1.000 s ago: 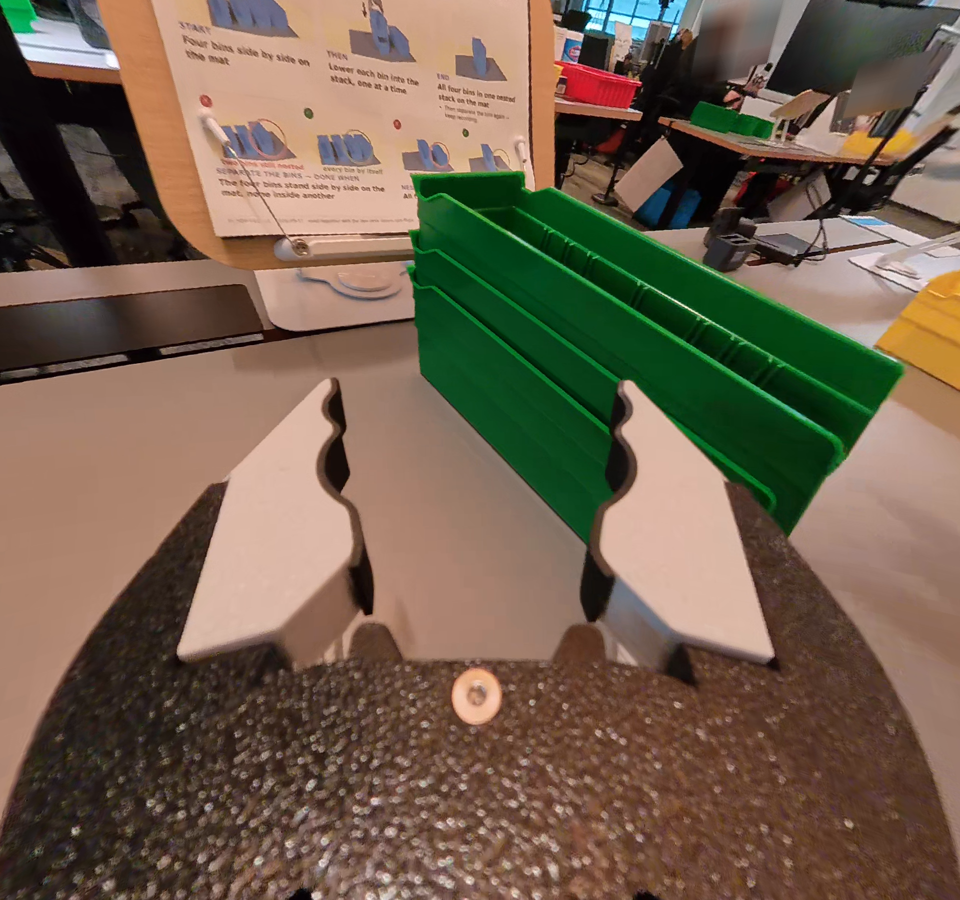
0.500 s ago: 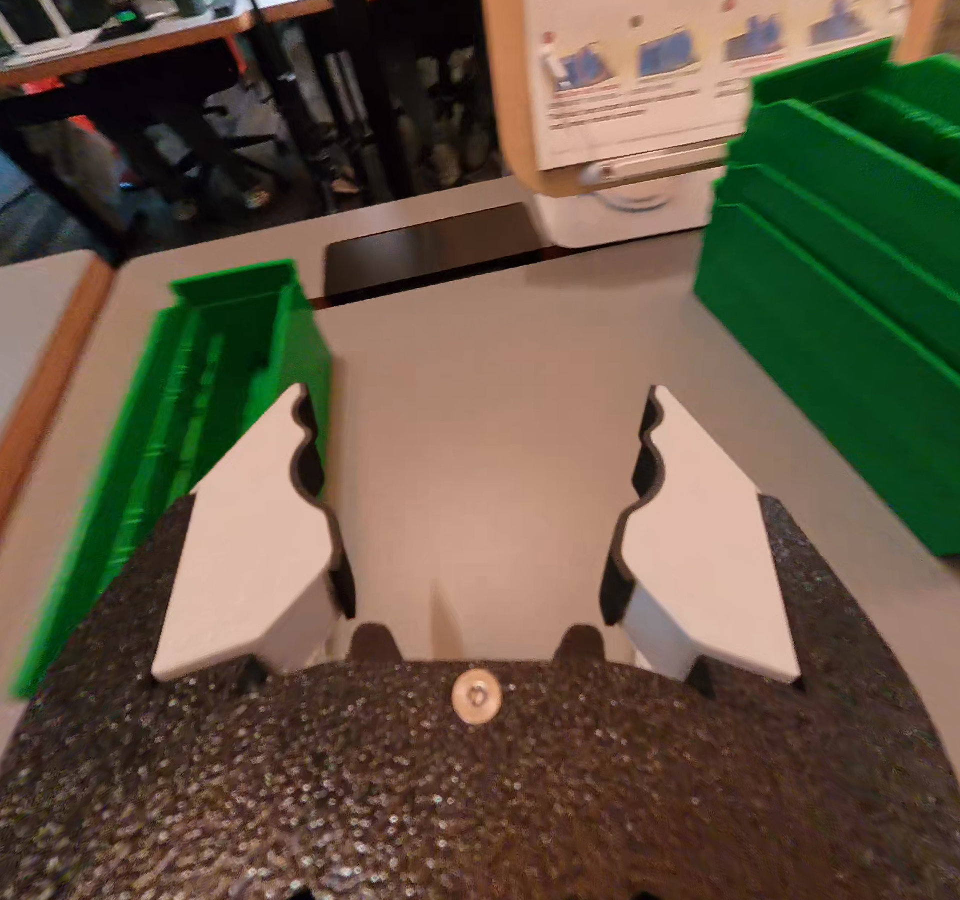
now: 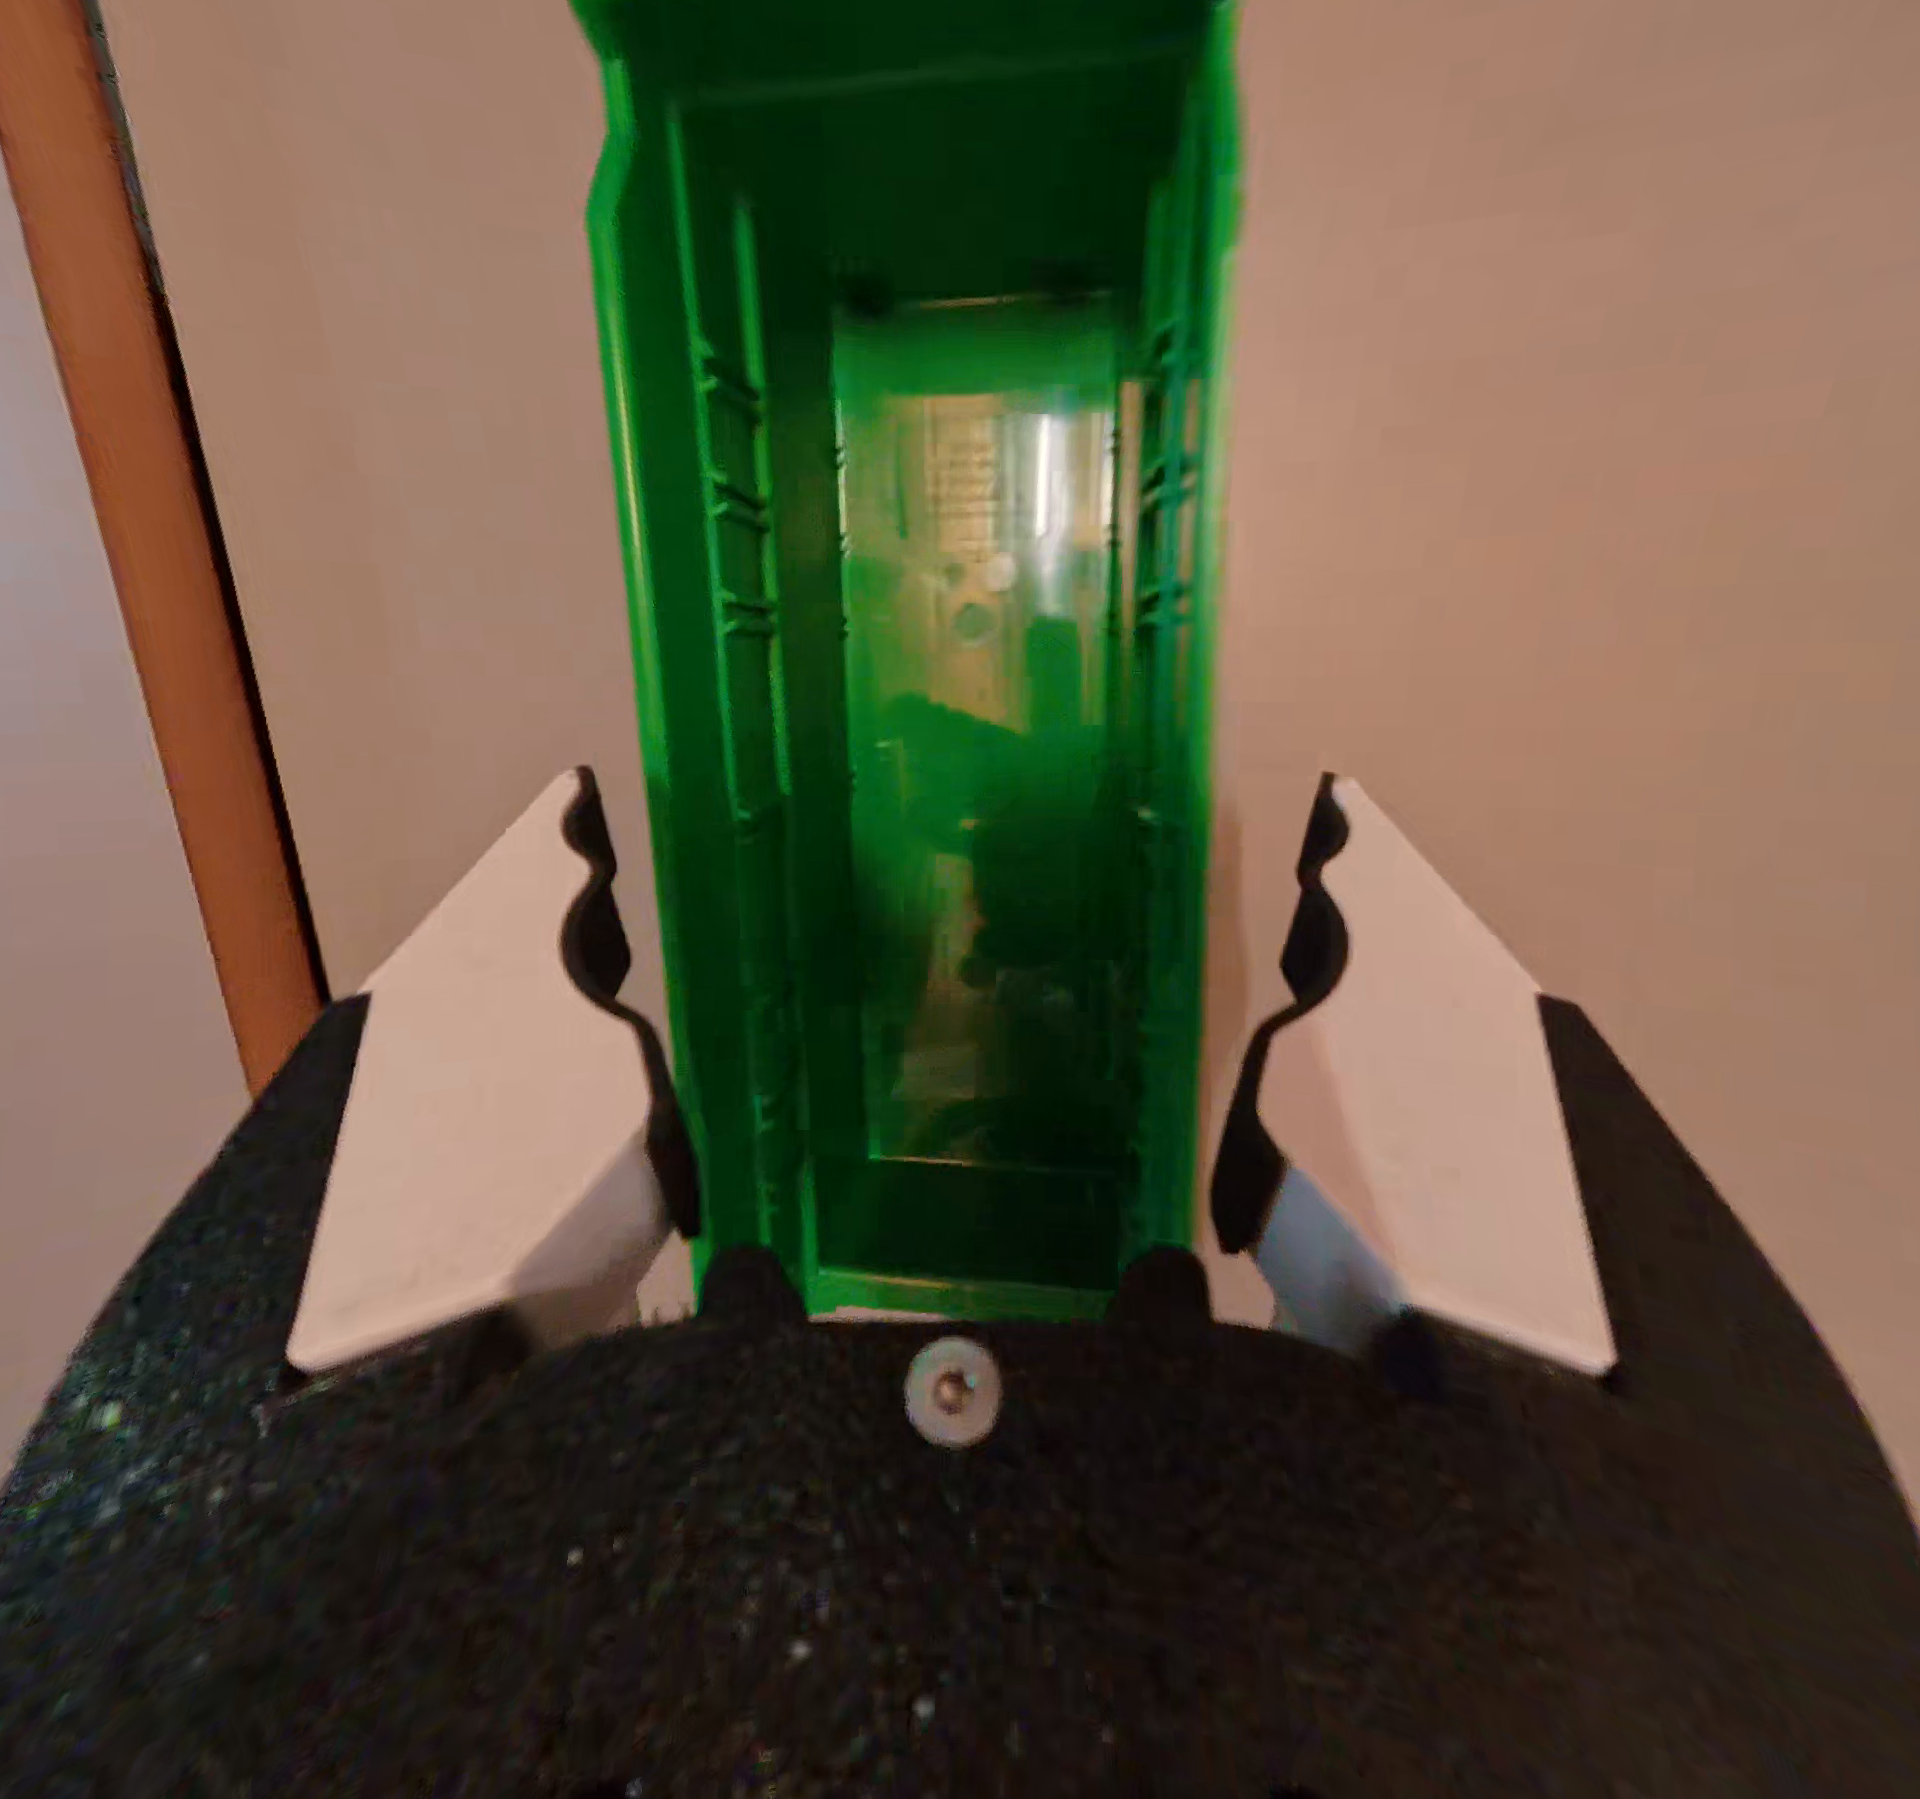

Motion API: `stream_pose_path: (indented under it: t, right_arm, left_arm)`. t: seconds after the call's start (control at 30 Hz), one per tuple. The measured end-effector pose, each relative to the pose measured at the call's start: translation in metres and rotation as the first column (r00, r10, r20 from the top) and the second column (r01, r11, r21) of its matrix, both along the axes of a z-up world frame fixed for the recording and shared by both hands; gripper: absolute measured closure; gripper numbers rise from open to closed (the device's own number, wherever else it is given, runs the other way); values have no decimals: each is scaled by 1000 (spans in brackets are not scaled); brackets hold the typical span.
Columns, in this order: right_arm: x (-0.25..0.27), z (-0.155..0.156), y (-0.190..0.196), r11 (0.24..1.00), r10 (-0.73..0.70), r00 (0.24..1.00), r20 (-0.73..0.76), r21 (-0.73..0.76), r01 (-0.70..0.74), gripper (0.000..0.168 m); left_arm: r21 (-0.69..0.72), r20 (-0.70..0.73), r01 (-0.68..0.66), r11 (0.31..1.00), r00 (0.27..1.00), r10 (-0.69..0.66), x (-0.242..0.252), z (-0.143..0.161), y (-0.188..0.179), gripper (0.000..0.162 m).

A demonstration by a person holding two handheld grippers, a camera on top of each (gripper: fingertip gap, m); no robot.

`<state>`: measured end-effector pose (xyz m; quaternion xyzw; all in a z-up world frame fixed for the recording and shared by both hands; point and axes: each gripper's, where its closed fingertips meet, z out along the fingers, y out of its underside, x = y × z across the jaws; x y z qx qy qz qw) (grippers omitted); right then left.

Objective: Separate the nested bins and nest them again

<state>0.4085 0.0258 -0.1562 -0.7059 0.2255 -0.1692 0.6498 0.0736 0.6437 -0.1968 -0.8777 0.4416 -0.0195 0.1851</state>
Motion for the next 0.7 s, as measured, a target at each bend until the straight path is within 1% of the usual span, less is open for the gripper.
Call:
stream_pose_path:
  t: [0.03, 0.07, 0.13, 0.2, 0.33, 0.47, 0.53, 0.6, 0.7]
  right_arm:
    - [-1, 0, 0, 1000, 1, 1000, 4, -7, -1, 45]
    - [-1, 0, 0, 1000, -1, 1000, 6, -11, 1, 45]
    - [-2, -1, 0, 1000, 5, 1000, 9, -16, -5, 46]
    - [0, -6, -1, 1000, 1, 1000, 0, -28, -1, 46]
    - [-1, -10, 2, 999, 20, 999, -27, -28, -20, 47]
    - [-2, -10, 2, 999, 17, 1000, -12, -46, -18, 48]
    - [-3, -9, 2, 998, 14, 1000, 7, -66, -13, 48]
    - [-3, -7, 1, 996, 13, 1000, 27, -83, -10, 49]
    - [-2, -6, 0, 995, 4, 999, 45, -98, 1, 49]
  left_arm:
    - [-9, -30, 1, 1000, 1000, -1, -6, -8, 5, 38]
    - [-25, -40, 2, 1000, 999, -3, -10, -14, 7, 34]
    - [-101, -1, 3, 995, 1000, -3, -7, -23, 2, 37]
    - [-122, -16, 7, 993, 1000, -10, -10, -27, 0, 38]
    - [-142, -56, -39, 989, 998, 31, -14, -25, -7, 53]
    - [-187, -105, -41, 981, 994, 22, -14, -21, -30, 63]
    - [-205, -86, -59, 977, 995, 42, -6, -12, -44, 67]
    - [-228, -67, -58, 972, 997, 44, 7, 2, -63, 67]
    - [-235, -10, -38, 971, 999, 36, 36, 38, -95, 68]
